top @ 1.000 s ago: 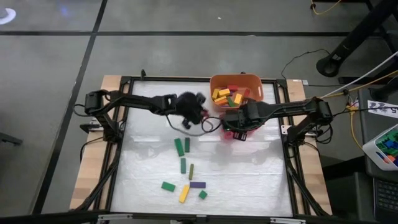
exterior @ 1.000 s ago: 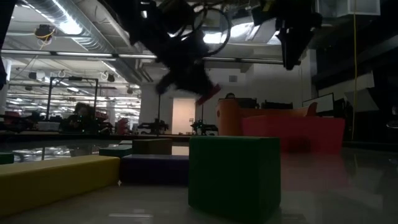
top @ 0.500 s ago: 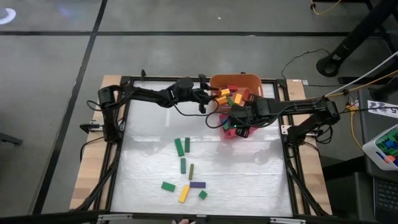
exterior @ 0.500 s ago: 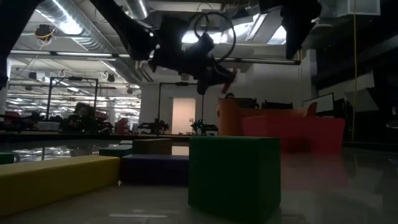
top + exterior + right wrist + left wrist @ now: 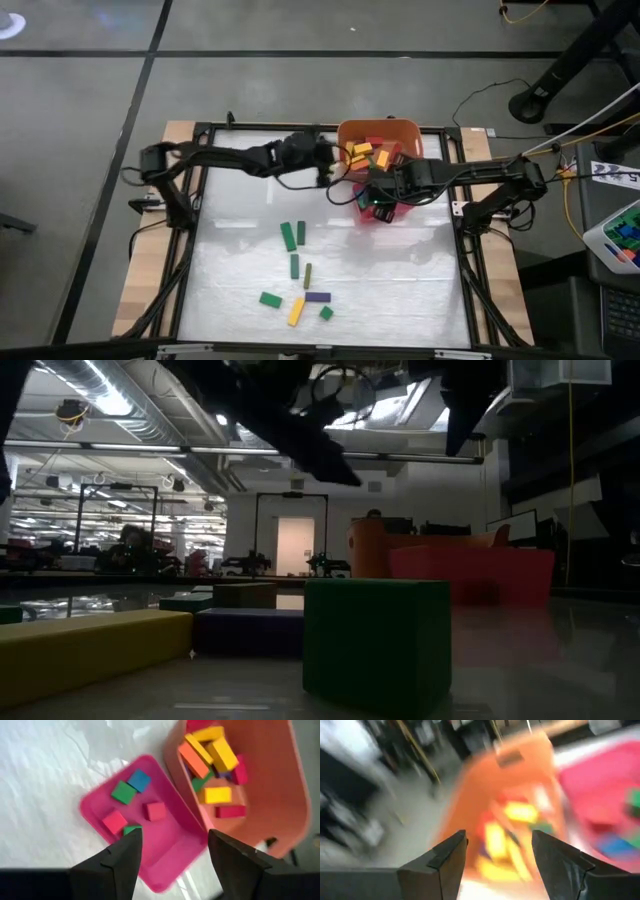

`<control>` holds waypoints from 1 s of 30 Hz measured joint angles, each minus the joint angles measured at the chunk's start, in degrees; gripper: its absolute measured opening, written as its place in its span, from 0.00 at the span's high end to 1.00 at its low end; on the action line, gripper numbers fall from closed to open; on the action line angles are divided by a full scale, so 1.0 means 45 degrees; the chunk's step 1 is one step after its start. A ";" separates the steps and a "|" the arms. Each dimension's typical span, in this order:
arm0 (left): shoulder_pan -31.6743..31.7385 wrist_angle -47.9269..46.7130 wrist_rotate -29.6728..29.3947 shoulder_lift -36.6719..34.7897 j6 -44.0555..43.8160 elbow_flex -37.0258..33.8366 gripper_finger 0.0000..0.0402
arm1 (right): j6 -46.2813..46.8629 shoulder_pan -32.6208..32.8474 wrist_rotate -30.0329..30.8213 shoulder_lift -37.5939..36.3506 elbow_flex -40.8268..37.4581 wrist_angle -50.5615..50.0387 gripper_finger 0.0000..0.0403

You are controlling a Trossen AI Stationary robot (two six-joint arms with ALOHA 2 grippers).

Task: Sort blocks by size
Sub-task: Put the green rectangle block into the orange bin

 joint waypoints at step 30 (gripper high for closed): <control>-0.5034 -1.3486 -0.0213 -0.0967 -2.2459 -0.0028 0.51 | -0.0939 0.0000 -0.0586 0.0010 -0.1690 0.1483 0.44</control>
